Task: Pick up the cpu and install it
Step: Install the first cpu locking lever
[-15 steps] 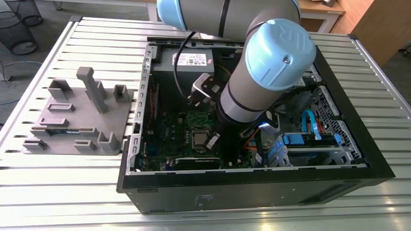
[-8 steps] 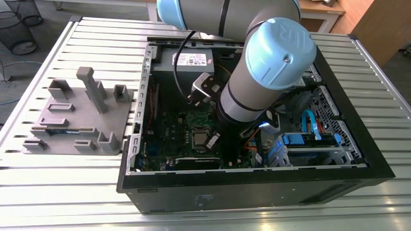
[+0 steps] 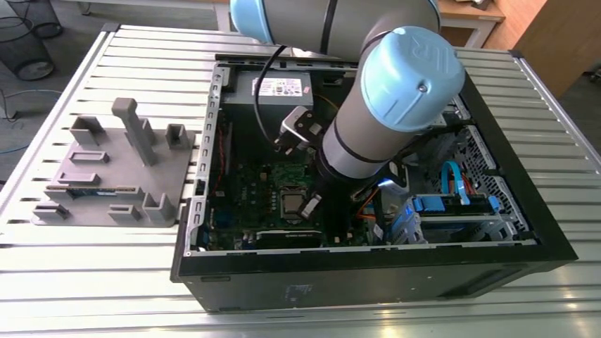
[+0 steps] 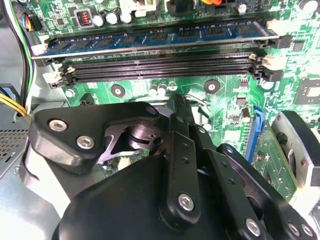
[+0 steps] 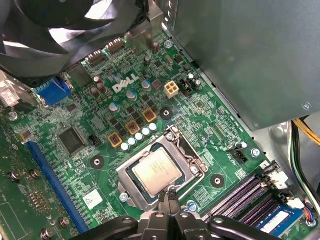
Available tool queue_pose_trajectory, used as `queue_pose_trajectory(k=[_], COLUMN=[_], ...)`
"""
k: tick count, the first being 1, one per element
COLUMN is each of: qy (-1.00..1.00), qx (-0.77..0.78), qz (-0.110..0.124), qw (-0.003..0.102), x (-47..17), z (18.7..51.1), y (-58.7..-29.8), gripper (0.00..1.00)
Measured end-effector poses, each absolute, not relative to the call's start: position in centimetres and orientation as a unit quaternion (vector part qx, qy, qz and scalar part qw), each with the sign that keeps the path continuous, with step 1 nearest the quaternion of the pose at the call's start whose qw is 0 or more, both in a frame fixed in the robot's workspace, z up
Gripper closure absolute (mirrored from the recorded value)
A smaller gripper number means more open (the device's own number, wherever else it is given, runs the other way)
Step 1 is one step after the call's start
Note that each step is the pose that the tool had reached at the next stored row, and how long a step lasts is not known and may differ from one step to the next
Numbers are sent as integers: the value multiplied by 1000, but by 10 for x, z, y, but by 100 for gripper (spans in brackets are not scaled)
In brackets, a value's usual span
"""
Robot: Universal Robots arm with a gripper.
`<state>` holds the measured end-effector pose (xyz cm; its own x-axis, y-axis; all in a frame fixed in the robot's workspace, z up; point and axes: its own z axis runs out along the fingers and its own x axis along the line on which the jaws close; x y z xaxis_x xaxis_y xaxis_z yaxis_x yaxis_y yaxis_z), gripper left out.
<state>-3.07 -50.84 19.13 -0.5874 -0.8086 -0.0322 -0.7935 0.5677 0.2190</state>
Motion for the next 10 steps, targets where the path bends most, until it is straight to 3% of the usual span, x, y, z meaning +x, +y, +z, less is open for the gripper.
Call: queue_pose_trajectory(k=[10], qy=[-884], qx=[452], qz=[-110], qw=[40], x=[-29], z=[191], y=[-509], gripper=[89])
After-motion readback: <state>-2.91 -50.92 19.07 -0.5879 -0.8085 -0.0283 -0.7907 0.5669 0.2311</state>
